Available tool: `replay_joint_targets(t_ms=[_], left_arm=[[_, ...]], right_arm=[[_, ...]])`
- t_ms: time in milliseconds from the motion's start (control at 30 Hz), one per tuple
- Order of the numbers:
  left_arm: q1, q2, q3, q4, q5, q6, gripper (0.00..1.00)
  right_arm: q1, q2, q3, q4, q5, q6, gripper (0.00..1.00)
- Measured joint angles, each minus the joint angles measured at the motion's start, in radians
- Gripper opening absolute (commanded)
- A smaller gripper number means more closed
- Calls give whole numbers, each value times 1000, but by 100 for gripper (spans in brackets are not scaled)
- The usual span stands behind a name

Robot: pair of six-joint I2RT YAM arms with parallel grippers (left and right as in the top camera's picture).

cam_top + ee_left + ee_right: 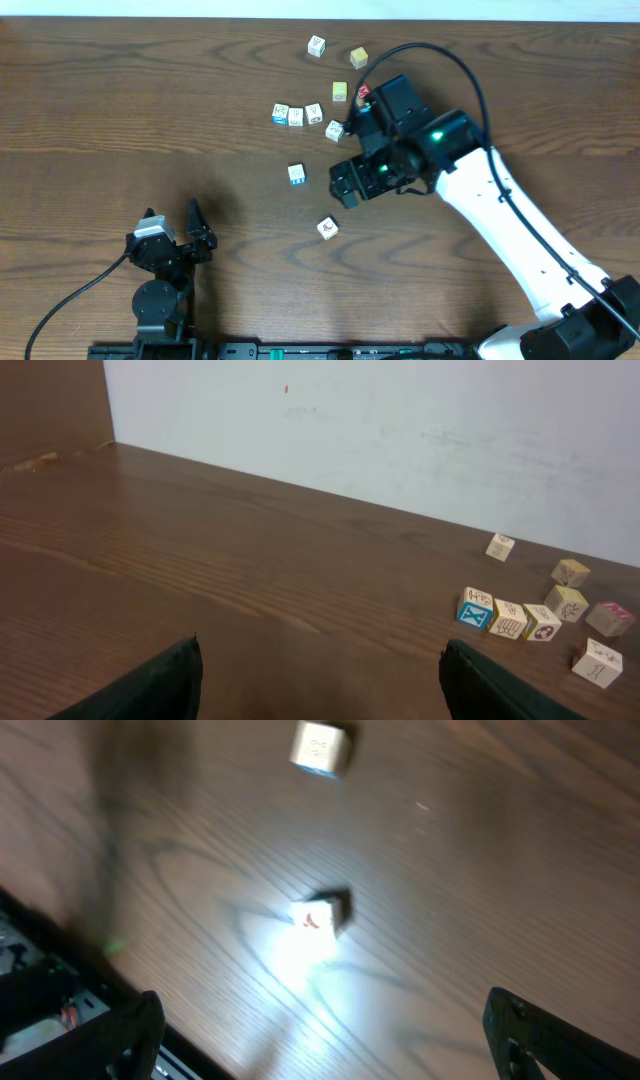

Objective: Lift 4 blocks

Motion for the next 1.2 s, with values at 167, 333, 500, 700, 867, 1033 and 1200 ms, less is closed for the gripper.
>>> replay_joint_targets(t_ms=[167, 333, 500, 700, 867, 1033, 1200], left_arm=[[0, 0, 0, 0, 0, 0, 76], [0, 0, 0, 0, 0, 0, 76], [0, 0, 0, 0, 0, 0, 77], [0, 0, 0, 0, 0, 0, 76], [0, 0, 0, 0, 0, 0, 76], [0, 0, 0, 0, 0, 0, 77], [0, 0, 0, 0, 0, 0, 76]], right_arm=[[51, 0, -72, 77, -10, -2, 99], [132, 25, -127, 126, 68, -2, 98], [205, 125, -166, 166, 120, -18, 99], [239, 259, -175, 183, 193, -30, 81], [241, 320, -180, 190, 228, -27, 55], [242, 321, -181, 211, 236, -16, 45], [242, 321, -181, 238, 237, 27, 45]])
